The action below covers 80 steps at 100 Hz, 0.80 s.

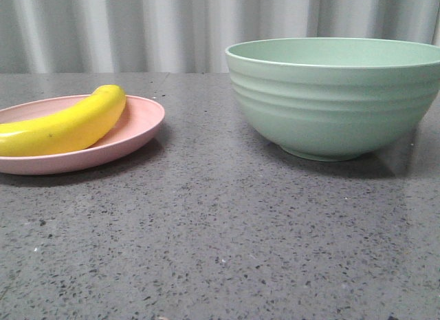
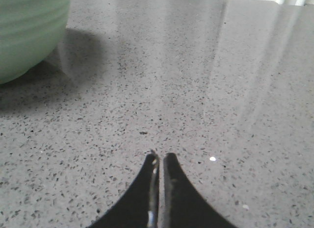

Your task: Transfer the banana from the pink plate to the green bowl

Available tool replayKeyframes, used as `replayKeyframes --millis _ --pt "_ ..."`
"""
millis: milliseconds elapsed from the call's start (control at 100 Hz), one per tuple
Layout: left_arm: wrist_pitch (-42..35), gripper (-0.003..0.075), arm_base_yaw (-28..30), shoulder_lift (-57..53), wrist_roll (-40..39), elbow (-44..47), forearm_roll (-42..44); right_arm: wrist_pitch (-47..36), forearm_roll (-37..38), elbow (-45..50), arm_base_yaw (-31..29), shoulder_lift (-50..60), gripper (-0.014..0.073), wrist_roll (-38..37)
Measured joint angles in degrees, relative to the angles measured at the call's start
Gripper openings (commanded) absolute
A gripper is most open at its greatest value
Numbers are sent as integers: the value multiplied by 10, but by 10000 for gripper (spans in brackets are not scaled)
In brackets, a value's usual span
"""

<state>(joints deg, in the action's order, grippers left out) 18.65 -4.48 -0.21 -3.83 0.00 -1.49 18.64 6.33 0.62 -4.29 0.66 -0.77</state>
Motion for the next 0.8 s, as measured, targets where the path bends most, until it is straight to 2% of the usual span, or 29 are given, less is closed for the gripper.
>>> replayKeyframes --millis 600,800 --pt "-6 -20 0 0 0 1 15 0 25 0 0 0 -64 0" --pt "-43 -20 0 0 0 1 18 -14 29 0 0 0 -64 0"
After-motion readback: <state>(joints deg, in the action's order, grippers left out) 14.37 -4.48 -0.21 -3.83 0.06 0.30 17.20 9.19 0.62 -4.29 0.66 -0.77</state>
